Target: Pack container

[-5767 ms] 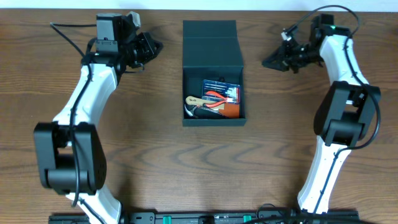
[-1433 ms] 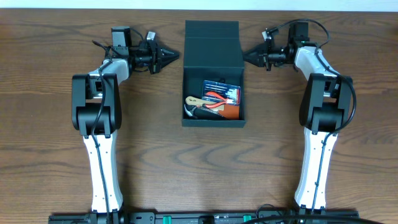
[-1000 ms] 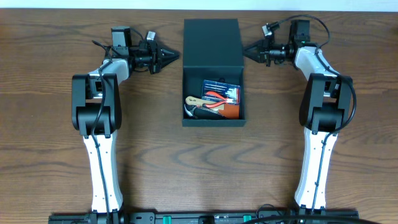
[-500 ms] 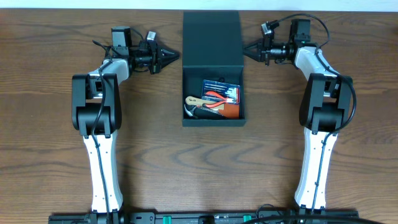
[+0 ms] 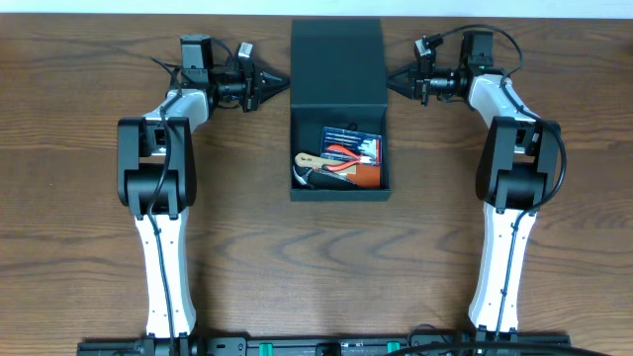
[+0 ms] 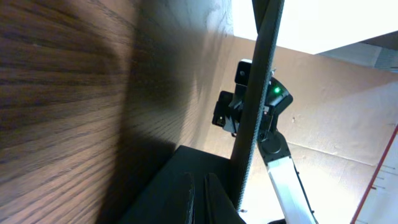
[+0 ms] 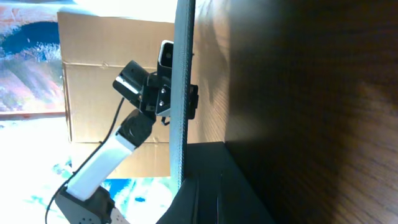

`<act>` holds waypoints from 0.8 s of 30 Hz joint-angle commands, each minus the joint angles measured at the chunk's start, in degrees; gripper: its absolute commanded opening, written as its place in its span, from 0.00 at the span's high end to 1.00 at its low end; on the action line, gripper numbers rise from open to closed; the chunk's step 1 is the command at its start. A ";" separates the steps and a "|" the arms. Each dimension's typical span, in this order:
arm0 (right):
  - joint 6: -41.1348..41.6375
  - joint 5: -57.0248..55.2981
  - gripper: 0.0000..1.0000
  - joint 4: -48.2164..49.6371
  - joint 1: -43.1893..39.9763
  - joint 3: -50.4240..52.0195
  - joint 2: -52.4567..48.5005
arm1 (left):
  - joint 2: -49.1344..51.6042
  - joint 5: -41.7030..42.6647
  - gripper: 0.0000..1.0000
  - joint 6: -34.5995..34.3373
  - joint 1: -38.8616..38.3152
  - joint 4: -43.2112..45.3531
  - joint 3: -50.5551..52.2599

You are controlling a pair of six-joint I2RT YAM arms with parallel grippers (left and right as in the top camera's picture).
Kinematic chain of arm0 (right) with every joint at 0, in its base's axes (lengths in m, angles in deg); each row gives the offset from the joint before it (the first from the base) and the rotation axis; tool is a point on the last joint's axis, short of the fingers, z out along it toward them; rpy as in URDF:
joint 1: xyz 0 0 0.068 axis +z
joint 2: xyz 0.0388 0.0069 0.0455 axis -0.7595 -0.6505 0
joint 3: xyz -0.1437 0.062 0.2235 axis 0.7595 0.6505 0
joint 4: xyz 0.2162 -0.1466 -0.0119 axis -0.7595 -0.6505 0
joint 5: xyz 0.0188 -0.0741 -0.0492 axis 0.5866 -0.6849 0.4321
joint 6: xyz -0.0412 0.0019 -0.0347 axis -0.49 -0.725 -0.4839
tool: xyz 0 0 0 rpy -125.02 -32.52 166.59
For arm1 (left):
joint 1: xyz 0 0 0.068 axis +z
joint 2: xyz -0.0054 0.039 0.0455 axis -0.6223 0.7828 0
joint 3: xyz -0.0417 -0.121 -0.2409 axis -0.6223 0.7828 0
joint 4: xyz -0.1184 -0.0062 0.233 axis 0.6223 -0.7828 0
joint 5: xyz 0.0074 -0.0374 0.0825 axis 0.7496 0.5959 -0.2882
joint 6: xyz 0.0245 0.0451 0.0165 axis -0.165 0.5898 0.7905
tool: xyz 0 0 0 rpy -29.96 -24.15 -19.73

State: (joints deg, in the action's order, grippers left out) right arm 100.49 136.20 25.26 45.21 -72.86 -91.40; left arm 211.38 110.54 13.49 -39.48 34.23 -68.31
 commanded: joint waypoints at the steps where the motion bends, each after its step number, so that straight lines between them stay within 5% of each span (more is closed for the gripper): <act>1: 0.83 3.67 0.99 -0.17 1.16 -0.09 2.45 | -0.33 1.25 0.95 1.40 -0.11 -0.09 -1.07; 24: -6.51 -3.04 0.98 -12.90 3.87 -0.09 9.09 | -3.78 4.00 0.95 1.42 -1.42 1.16 -1.07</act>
State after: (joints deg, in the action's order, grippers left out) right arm 97.53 131.39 13.74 48.19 -72.86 -85.15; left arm 210.51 112.40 13.53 -39.85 34.89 -68.31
